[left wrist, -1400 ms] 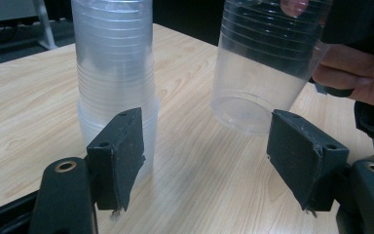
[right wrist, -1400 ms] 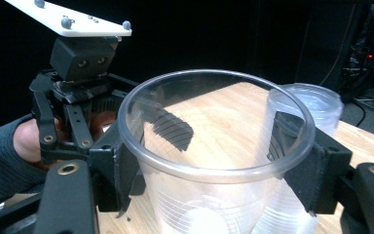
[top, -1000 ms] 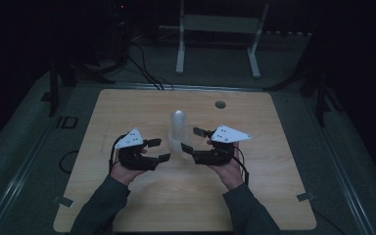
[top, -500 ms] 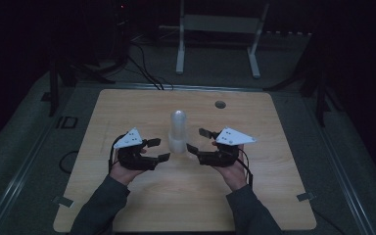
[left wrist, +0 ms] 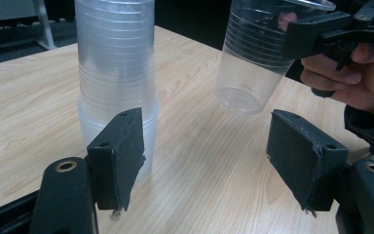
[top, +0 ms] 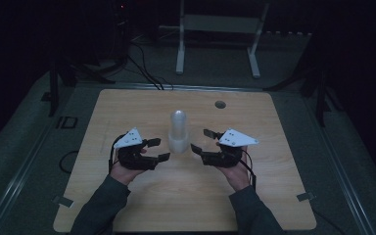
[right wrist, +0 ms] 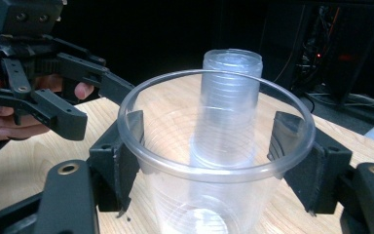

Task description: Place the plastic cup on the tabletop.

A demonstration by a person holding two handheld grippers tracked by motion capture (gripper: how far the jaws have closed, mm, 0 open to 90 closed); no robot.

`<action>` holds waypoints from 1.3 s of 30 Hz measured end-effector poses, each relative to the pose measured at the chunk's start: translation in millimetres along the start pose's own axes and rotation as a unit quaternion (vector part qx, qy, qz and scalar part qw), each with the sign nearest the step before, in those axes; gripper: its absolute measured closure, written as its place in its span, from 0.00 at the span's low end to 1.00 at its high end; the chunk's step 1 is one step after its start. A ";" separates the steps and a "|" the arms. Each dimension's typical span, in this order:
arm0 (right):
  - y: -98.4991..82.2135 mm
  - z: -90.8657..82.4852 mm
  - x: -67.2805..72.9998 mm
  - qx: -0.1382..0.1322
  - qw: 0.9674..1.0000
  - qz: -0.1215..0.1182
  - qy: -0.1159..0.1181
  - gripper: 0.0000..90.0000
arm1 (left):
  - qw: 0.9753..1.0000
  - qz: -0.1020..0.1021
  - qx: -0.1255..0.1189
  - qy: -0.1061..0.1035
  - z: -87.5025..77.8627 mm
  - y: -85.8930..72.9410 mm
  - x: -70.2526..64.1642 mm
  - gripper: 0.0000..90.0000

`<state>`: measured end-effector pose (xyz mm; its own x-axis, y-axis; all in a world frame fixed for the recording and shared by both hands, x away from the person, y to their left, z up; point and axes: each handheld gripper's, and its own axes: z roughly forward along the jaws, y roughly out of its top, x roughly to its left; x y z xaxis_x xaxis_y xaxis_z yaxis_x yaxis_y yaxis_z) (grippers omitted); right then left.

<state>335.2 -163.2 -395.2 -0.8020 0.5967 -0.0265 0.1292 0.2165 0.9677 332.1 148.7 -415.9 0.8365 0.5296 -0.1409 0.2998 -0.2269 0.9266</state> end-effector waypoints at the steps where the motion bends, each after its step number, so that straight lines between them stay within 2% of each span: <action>1: -0.6 -0.1 -0.5 -0.001 1.000 -0.001 -0.001 0.32 | 1.000 0.000 0.000 0.000 0.1 0.0 0.0 0.33; 9: -6.3 -2.4 -4.3 -0.001 1.000 0.001 -0.008 0.32 | 1.000 -0.005 -0.010 0.010 -2.7 -0.4 1.2 0.35; 25: -20.3 -5.9 -11.2 0.008 1.000 0.005 -0.023 0.32 | 1.000 -0.002 -0.005 0.013 -1.8 -0.5 0.7 0.35; 39: -29.9 -4.3 -15.7 0.013 0.999 0.011 -0.028 0.32 | 1.000 -0.001 -0.002 0.012 -0.1 -1.3 -0.1 0.35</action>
<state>341.4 -182.4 -422.6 -0.7652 0.6434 -0.0197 0.1623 0.2225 0.9613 331.6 149.1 -417.0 0.8244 0.5501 -0.1335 0.2991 -0.2232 0.9277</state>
